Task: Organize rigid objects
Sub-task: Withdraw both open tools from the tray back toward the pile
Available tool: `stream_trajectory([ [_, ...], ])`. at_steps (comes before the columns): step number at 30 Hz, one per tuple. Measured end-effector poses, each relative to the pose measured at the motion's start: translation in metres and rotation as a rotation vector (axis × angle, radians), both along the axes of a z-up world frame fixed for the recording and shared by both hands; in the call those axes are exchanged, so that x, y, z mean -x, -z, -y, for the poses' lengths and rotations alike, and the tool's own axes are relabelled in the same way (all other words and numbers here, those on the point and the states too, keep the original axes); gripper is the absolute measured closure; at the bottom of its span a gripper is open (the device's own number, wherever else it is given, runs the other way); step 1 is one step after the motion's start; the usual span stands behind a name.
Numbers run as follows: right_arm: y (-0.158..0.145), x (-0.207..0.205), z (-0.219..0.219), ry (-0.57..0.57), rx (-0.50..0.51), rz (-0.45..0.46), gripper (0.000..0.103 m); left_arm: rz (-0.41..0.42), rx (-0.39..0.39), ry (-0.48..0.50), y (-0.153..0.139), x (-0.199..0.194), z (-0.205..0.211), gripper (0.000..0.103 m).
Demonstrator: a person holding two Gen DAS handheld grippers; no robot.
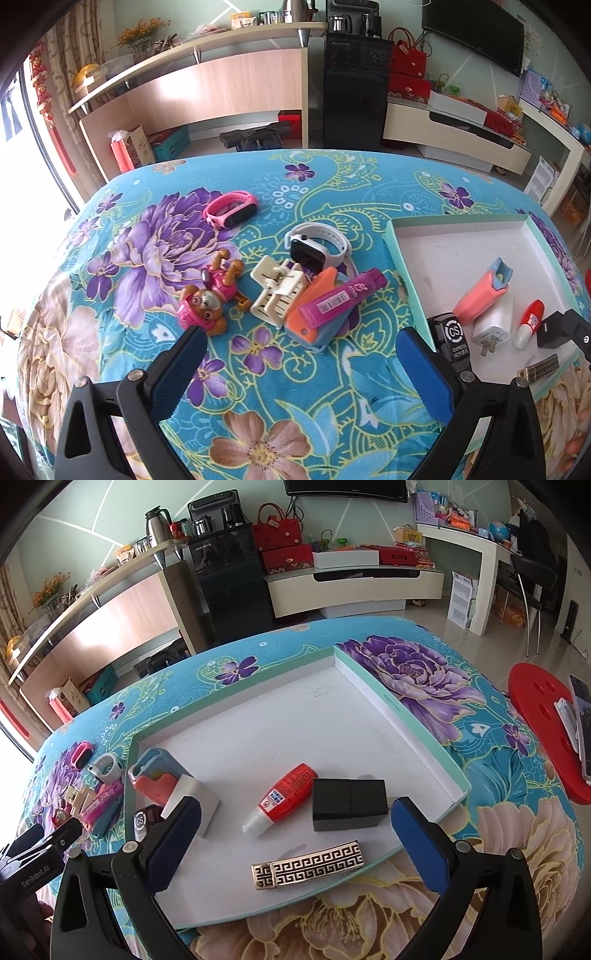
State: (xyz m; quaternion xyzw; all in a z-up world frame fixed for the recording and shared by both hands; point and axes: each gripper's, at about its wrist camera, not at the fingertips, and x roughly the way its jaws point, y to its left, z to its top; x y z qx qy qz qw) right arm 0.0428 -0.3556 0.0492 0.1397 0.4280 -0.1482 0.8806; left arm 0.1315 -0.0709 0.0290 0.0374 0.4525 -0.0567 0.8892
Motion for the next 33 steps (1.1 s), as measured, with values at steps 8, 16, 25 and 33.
stream_trajectory([
  [8,-0.005,-0.007,-0.024,-0.045,-0.005,0.031,0.001,0.006,0.024,-0.077,-0.003,-0.004,-0.033,0.0],
  [16,-0.013,-0.014,-0.061,-0.125,0.057,0.057,0.001,0.007,0.082,-0.122,-0.006,-0.005,-0.061,0.0],
  [25,-0.015,-0.024,-0.103,-0.207,0.066,0.091,0.001,0.009,0.112,-0.23,-0.004,-0.008,-0.106,0.0],
  [33,-0.008,-0.039,-0.149,-0.195,0.256,0.009,0.001,0.005,0.152,-0.317,0.002,-0.007,-0.143,0.0],
])
